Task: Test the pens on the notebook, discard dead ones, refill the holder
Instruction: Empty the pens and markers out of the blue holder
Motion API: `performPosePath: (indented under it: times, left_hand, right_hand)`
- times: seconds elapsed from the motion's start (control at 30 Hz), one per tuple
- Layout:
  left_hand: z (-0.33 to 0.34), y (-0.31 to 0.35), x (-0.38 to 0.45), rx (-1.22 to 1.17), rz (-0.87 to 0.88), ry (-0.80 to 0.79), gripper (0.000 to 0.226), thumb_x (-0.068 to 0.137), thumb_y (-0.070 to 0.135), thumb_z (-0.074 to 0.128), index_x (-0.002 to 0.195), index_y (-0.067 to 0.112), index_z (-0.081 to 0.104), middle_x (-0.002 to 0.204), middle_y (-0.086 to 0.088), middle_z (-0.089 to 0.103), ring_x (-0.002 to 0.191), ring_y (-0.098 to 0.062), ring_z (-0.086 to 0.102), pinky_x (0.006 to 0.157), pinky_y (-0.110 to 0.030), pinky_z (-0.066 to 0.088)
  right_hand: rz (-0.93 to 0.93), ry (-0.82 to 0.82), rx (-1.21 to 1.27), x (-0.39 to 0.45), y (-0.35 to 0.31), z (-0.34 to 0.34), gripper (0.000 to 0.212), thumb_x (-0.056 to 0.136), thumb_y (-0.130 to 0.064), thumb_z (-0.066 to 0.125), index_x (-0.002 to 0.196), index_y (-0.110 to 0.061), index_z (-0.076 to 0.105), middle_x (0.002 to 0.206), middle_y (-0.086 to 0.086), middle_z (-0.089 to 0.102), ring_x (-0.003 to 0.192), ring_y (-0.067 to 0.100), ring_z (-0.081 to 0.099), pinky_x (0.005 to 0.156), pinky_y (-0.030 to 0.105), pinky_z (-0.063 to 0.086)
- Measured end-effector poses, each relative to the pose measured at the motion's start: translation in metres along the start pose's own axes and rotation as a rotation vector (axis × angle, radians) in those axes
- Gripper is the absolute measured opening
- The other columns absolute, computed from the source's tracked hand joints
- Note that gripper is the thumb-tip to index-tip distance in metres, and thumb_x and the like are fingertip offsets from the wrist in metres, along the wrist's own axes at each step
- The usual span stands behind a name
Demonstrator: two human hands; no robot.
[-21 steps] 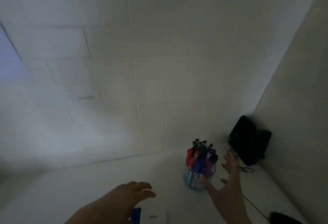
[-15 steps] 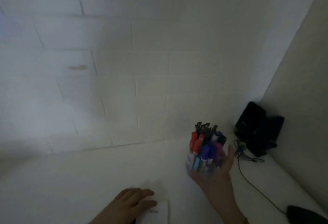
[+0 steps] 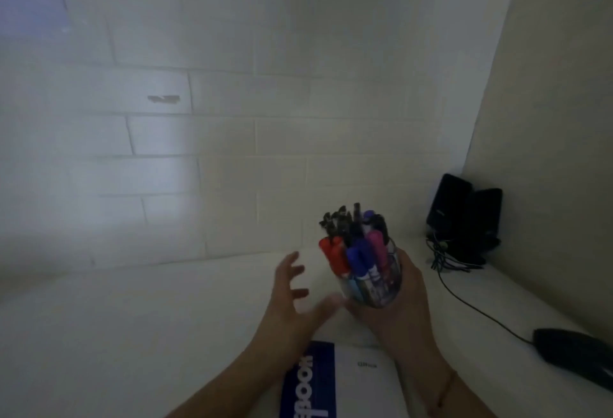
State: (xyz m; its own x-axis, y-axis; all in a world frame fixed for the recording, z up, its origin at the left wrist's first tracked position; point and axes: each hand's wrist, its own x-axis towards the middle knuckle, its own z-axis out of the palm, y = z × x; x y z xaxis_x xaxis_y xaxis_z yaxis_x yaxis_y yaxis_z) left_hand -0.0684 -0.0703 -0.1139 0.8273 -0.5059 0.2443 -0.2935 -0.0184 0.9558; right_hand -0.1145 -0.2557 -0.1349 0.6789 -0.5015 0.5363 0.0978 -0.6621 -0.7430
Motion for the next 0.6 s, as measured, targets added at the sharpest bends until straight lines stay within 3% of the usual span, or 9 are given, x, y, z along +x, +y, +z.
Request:
performPosePath:
  times: [0.07,0.13,0.2,0.27,0.33,0.43,0.53,0.6]
  left_hand:
    - [-0.009,0.002,0.017,-0.238,-0.002,0.037,0.110,0.043,0.074,0.075,0.136,0.059,0.018,0.141,0.016,0.036,0.115,-0.006,0.051,0.083,-0.035,0.054]
    - [-0.014,0.002,0.025,-0.388,0.056,0.054,0.113,0.039,0.072,0.081,0.135,0.061,0.022,0.139,0.018,0.040,0.116,-0.009,0.056,0.083,-0.042,0.057]
    - [-0.015,-0.001,0.027,-0.452,0.040,0.102,0.102,0.050,0.059,0.085,0.135,0.058,0.030,0.137,0.014,0.046,0.113,-0.015,0.060,0.083,-0.044,0.058]
    - [-0.017,-0.011,0.028,-0.408,-0.008,0.155,0.088,0.058,0.046,0.081,0.133,0.053,0.037,0.134,0.010,0.050,0.106,-0.013,0.064,0.079,-0.037,0.059]
    - [-0.020,-0.020,0.033,-0.193,-0.001,0.228,0.076,0.064,0.045,0.077,0.131,0.047,0.041,0.137,0.010,0.047,0.111,-0.010,0.059,0.081,-0.032,0.057]
    - [-0.028,-0.027,0.037,0.229,0.115,0.330,0.073,0.074,0.046,0.075,0.133,0.044,0.033,0.142,0.014,0.035,0.126,-0.007,0.039,0.101,-0.031,0.042]
    - [-0.027,-0.025,0.030,0.599,0.331,0.110,0.093,0.065,0.057,0.061,0.145,0.042,0.015,0.154,0.015,0.016,0.143,-0.007,0.009,0.118,-0.043,0.014]
    - [-0.025,-0.025,0.027,0.810,0.322,0.008,0.108,0.062,0.058,0.058,0.147,0.041,-0.005,0.156,0.017,0.004,0.146,-0.011,-0.006,0.119,-0.054,0.000]
  right_hand:
    - [-0.111,-0.017,-0.190,-0.001,-0.001,0.004,0.108,0.045,-0.052,0.089,0.137,-0.021,0.039,0.129,0.003,0.049,0.118,0.018,0.047,0.097,0.025,0.045]
    - [-0.294,0.008,-0.378,-0.006,-0.005,0.007,0.109,0.048,-0.043,0.090,0.139,-0.018,0.036,0.131,0.008,0.044,0.121,0.024,0.040,0.097,0.026,0.035]
    - [-0.427,-0.009,-0.527,-0.007,-0.012,0.010,0.107,0.050,-0.038,0.088,0.140,-0.019,0.034,0.131,0.010,0.044,0.122,0.028,0.038,0.094,0.028,0.035]
    - [-0.480,-0.025,-0.610,-0.006,-0.015,0.013,0.105,0.051,-0.030,0.088,0.141,-0.022,0.033,0.134,0.009,0.043,0.126,0.031,0.035,0.089,0.029,0.042]
    - [-0.523,-0.010,-0.656,-0.003,-0.017,0.015,0.101,0.055,-0.021,0.086,0.141,-0.022,0.035,0.138,0.009,0.039,0.129,0.034,0.034,0.085,0.036,0.051]
    - [-0.625,0.008,-0.759,0.002,-0.019,0.014,0.088,0.064,-0.011,0.081,0.141,-0.019,0.039,0.143,0.013,0.037,0.133,0.039,0.032,0.086,0.044,0.051]
    - [-0.672,-0.009,-0.808,0.005,-0.022,0.014,0.086,0.064,-0.008,0.080,0.140,-0.017,0.041,0.144,0.014,0.034,0.133,0.041,0.030,0.088,0.046,0.052]
    - [-0.707,-0.045,-0.852,0.009,-0.027,0.016,0.086,0.062,-0.013,0.082,0.138,-0.017,0.042,0.143,0.015,0.036,0.132,0.042,0.031,0.087,0.047,0.053]
